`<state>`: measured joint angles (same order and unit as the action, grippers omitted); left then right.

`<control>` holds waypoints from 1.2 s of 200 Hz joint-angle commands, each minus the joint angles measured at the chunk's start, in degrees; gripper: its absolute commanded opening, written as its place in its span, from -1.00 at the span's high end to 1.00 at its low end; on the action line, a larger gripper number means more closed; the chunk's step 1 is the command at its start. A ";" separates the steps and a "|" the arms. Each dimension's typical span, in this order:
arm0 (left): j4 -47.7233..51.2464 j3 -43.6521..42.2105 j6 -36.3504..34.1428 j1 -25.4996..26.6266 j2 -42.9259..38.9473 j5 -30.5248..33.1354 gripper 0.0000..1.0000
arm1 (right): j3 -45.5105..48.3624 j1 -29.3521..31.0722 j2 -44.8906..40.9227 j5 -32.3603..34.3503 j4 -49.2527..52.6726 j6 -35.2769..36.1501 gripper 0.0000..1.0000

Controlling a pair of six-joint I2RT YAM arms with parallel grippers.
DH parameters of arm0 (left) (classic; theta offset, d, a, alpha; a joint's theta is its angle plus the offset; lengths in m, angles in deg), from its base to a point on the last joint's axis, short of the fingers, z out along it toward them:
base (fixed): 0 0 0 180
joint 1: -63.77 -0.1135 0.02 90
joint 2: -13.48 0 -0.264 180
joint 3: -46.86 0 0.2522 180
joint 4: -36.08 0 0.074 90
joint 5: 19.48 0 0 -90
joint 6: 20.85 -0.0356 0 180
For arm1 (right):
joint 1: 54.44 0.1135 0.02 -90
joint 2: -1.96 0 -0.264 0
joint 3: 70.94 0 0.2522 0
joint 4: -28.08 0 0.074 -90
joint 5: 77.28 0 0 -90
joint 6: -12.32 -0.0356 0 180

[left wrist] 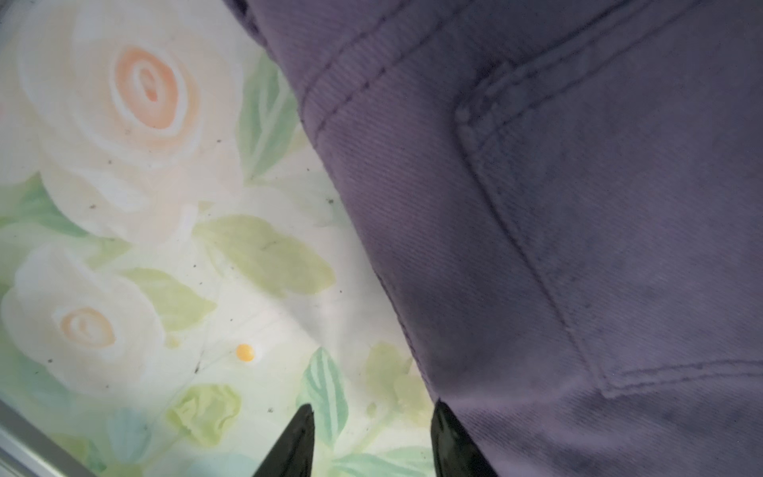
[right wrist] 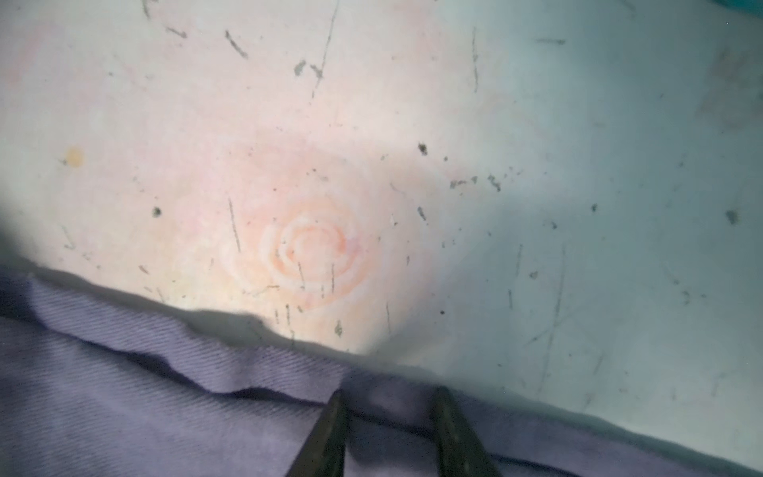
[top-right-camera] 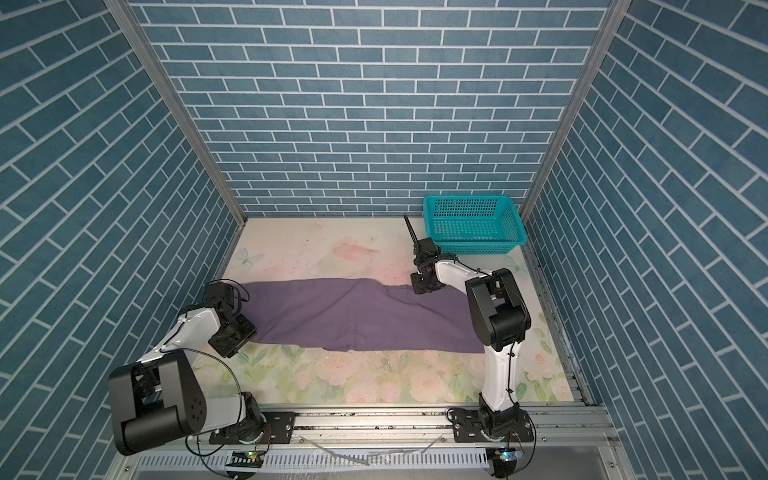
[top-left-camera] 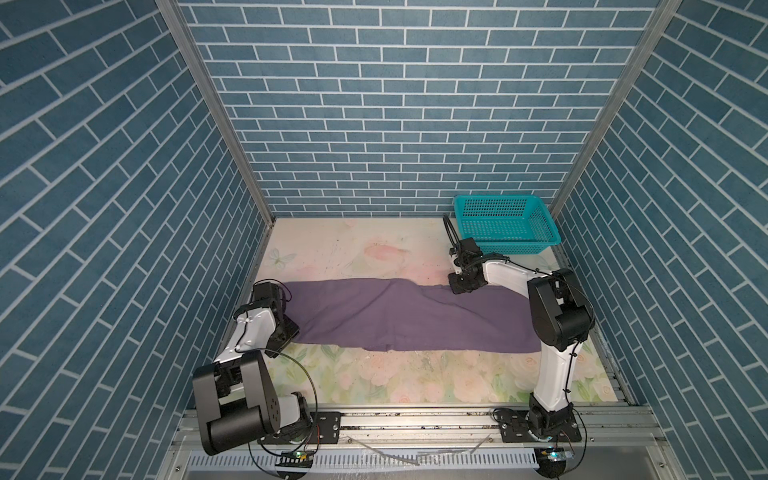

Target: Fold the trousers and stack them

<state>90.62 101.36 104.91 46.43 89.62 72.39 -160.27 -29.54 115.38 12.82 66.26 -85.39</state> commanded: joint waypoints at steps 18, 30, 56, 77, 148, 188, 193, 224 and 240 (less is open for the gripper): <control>-4.07 -0.56 1.28 -0.32 3.45 -0.47 0.10 | 2.50 -1.67 1.09 -1.08 -0.28 -2.35 0.97; -4.98 -2.20 1.50 -0.49 4.26 -0.31 0.10 | 2.85 -2.46 1.18 -0.77 -0.78 -2.84 1.00; -5.84 -2.76 1.40 -1.72 6.09 -0.02 0.15 | 2.54 -5.19 0.79 -0.79 -1.16 -2.80 1.00; -6.45 -3.28 1.09 -2.34 6.48 0.39 0.16 | 1.13 -7.76 1.07 -0.48 -1.18 -1.88 1.00; -6.74 -2.48 1.45 -2.55 5.86 1.35 0.21 | -2.24 -10.49 -1.07 -2.75 0.94 -4.00 0.45; -4.24 -0.99 1.67 -1.94 -0.40 1.31 0.20 | 6.99 -10.80 -13.37 2.35 2.62 -8.73 0.04; -3.66 -0.30 1.57 -1.66 -1.43 1.58 0.19 | 8.45 -10.99 -15.30 3.03 2.96 -9.61 0.00; -0.21 4.63 1.48 4.99 -8.00 6.21 0.14 | 17.25 -14.53 -26.66 4.31 7.67 -17.19 -0.21; 0.36 7.43 2.22 12.12 -10.19 9.78 0.14 | 22.82 -17.86 -33.06 3.54 10.41 -21.85 -0.28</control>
<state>88.39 104.68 106.31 50.67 82.47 76.20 -145.08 -43.46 89.27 14.66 69.52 -97.72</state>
